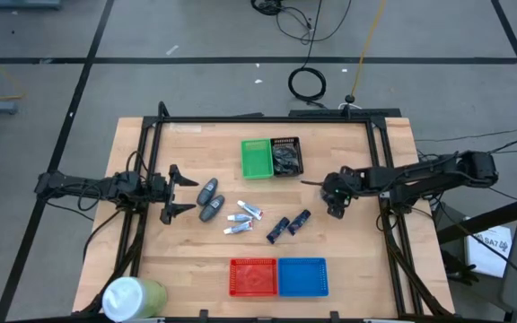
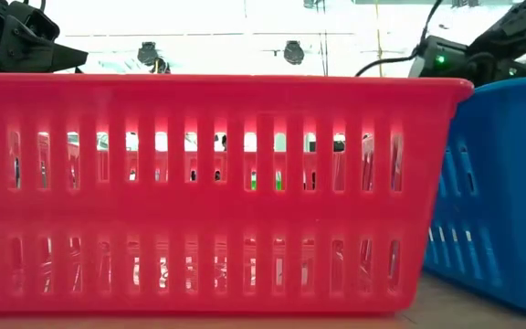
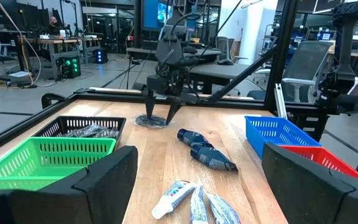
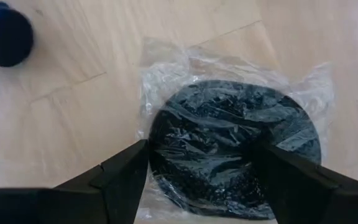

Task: Pick & Place Travel size toiletries
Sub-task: Put the hairbrush into the black bin

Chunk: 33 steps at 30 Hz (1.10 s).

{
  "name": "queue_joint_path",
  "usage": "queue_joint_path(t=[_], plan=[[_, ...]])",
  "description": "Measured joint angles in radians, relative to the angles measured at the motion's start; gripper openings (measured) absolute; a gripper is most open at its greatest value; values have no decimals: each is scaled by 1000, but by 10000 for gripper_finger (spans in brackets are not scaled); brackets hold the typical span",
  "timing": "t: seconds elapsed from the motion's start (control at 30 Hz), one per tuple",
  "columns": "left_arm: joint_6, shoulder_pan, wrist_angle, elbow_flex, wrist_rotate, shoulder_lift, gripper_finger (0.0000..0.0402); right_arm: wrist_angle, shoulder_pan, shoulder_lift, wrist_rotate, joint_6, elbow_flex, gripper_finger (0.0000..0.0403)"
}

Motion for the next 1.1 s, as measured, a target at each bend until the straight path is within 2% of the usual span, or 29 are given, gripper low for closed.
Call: queue_joint_path(t=[0.2,0.63,1.1], plan=[[0,0,0,0,0,0,337,7,0,-2,12,49,-35,258],[0,0,0,0,0,0,337,0,1,0,-4,50,-39,154],[0,0,0,0,0,0,337,50,2,-17,-18,50,-41,85]])
